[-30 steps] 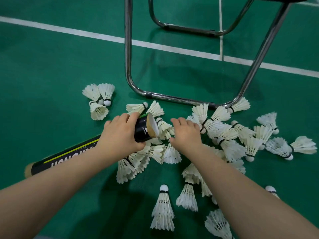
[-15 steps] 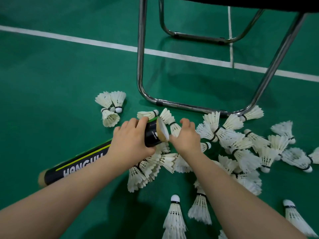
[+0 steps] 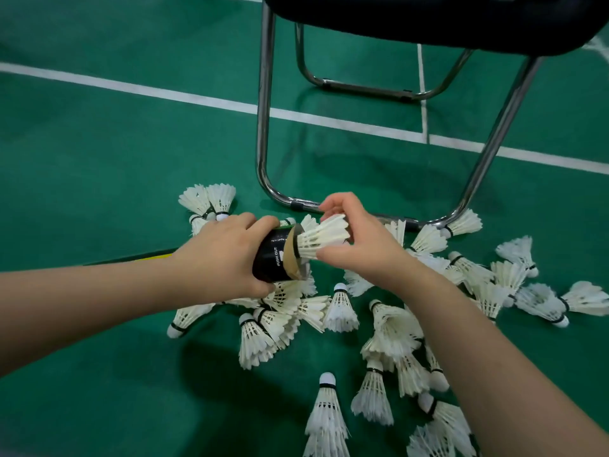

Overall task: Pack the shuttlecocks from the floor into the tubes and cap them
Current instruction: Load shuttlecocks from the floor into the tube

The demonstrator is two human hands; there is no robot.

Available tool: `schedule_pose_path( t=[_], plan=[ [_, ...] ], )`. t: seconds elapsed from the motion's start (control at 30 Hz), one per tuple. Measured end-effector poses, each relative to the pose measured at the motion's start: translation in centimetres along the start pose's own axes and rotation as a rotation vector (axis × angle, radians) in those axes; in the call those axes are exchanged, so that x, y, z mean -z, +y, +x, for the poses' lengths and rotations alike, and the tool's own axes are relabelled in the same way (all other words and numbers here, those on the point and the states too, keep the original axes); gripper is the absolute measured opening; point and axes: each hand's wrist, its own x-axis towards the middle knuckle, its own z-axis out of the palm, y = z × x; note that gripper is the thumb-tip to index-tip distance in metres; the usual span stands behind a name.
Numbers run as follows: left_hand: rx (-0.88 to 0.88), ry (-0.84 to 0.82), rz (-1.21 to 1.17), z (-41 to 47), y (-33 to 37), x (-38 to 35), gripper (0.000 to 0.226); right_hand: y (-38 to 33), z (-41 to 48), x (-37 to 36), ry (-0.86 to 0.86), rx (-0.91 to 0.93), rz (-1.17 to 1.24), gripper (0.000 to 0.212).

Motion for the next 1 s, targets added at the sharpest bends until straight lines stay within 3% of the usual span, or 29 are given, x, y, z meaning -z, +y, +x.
schedule_pose_path(
  t=[0.27,0.47,0.67,0.77,0.9,1.0],
  plan=[
    [0.005,0.075,-0.083,-0.9,0.2,-0.1,0.077,-0.4,-0.5,-3.1,-0.019,0.022,0.221,0.069],
    [0.045,0.092,-0.138,-1.9,-0.5,0.0,0.075,-0.2,-2.9,-4.1,0.317,0.054,0.304,0.035],
    [0.088,0.122,-0.081,-4.2,-2.1,-0.4,0.075,-2.4,-4.1,-8.8,0.098,0.094,0.152,0.021],
    [0.098,0.154,-0.053,-5.1,-2.6,-1.3,0.077,-2.1,-3.5,-10.6,0.015,0.102,0.164,0.027],
    [0.103,0.114,-0.013,-6.0,-2.6,-2.5,0.078,-1.4,-2.1,-12.3,-0.147,-0.096,0.229,0.003],
    [0.093,0.081,0.059,-6.1,-2.8,-3.4,0.076,-1.3,-0.8,-12.1,-0.357,-0.166,0.312,0.006]
  ],
)
